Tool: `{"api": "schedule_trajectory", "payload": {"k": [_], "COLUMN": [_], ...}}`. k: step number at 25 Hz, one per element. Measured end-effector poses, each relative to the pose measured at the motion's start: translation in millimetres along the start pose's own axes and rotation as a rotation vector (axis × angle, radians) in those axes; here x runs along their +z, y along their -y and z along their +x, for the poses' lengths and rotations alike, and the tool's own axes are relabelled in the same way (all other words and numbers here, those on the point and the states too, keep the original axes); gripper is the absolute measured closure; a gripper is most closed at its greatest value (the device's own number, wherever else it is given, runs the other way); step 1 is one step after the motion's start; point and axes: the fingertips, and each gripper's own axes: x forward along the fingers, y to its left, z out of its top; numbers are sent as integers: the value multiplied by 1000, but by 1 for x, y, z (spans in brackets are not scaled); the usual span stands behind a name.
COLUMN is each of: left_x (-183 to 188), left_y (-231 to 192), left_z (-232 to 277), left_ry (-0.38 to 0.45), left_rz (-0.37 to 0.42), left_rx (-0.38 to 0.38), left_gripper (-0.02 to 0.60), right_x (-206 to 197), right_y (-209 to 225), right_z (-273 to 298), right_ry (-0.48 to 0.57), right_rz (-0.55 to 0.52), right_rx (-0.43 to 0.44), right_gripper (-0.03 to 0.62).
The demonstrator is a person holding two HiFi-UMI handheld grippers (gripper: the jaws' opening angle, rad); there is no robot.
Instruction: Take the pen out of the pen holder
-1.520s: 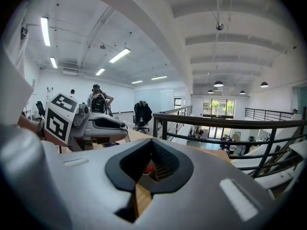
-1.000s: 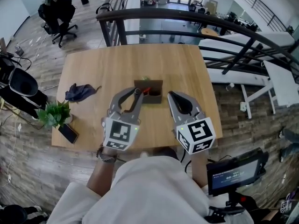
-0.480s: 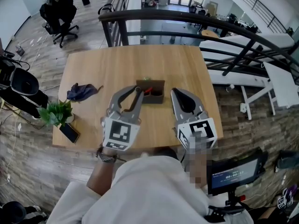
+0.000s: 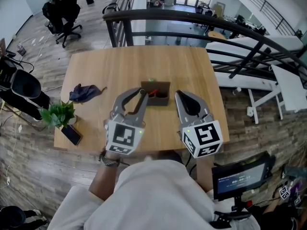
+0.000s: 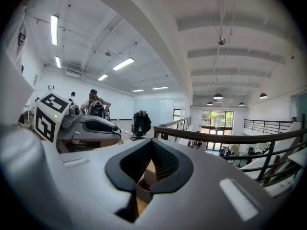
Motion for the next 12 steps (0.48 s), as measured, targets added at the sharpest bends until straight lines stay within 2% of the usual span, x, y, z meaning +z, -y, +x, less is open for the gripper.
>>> {"api": "schedule_trajectory", "payload": {"k": [12], "left_x": [1], "left_y": [8], "left_z": [3], "left_ry": [-5], "left_rz": [0], "left_rx": [-16], "left_gripper": [512], "right_x": [-4], "right_y": [2], "right_z": [-2], "right_ry": [-15], "right_rz": [-4], "right_rx": [8], "right_gripper": [594]}}
